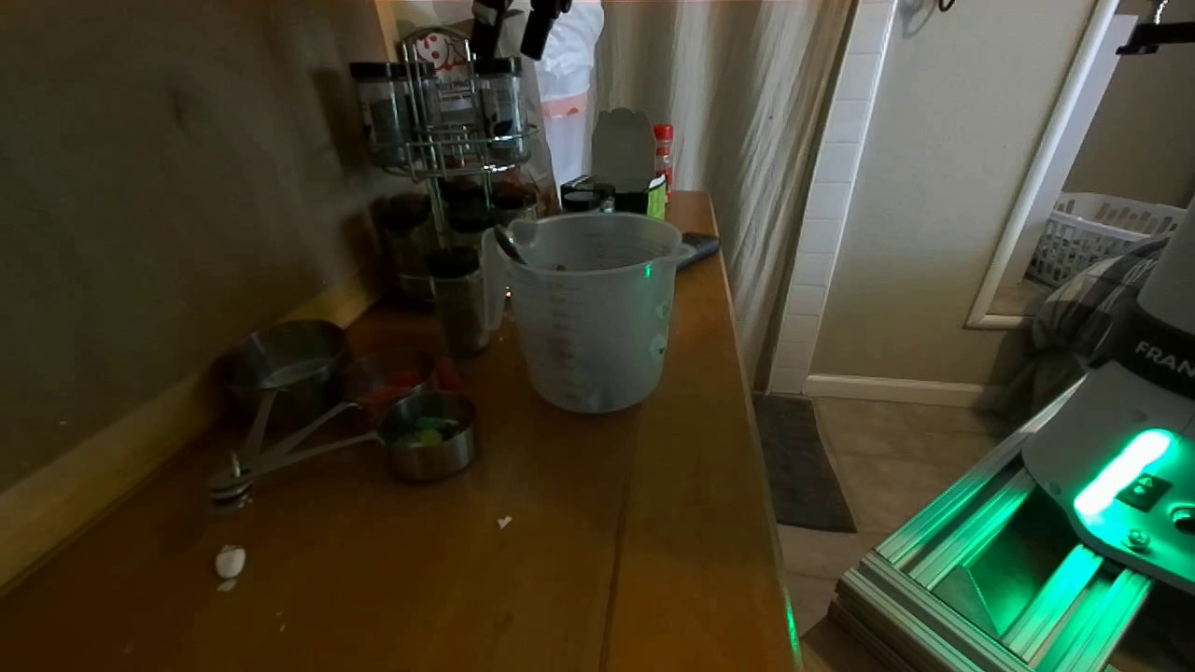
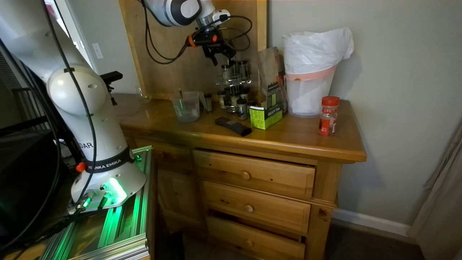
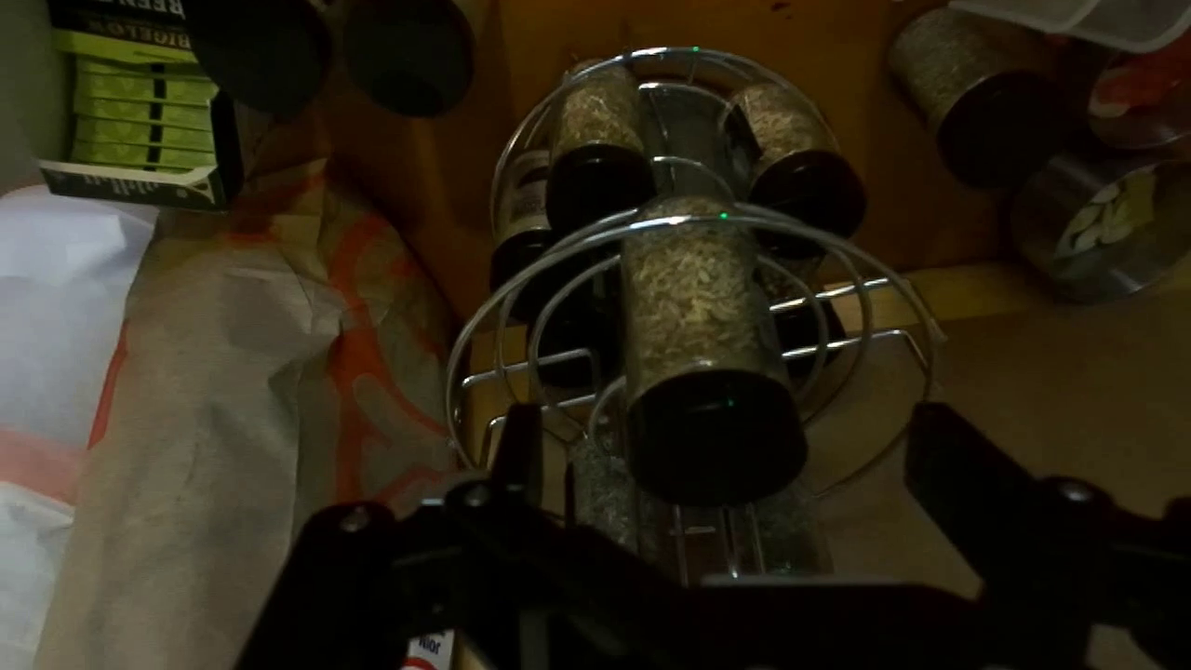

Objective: Put one jar on the silver stand.

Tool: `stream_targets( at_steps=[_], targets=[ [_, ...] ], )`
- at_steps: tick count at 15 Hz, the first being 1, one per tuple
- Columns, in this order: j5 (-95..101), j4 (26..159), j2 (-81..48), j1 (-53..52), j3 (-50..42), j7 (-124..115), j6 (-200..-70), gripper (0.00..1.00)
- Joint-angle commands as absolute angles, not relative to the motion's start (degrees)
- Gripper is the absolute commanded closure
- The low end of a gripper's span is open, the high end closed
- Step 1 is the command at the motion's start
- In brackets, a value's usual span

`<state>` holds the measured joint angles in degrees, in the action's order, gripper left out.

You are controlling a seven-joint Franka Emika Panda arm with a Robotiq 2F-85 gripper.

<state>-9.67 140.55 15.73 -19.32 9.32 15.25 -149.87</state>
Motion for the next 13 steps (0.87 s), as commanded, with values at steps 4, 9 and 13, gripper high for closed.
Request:
stream_targets(
  at_steps=[4, 9, 13],
  targets=[
    [-7.93, 143.04, 21.82, -17.82, 9.55, 12.59, -146.75, 0.0],
    [-7.32, 151.47, 34.33, -17.49, 7.87, 12.49, -146.9, 0.0],
    [-7.05, 148.99, 31.72, -17.99, 7.35, 12.09, -146.54, 0.0]
  ],
)
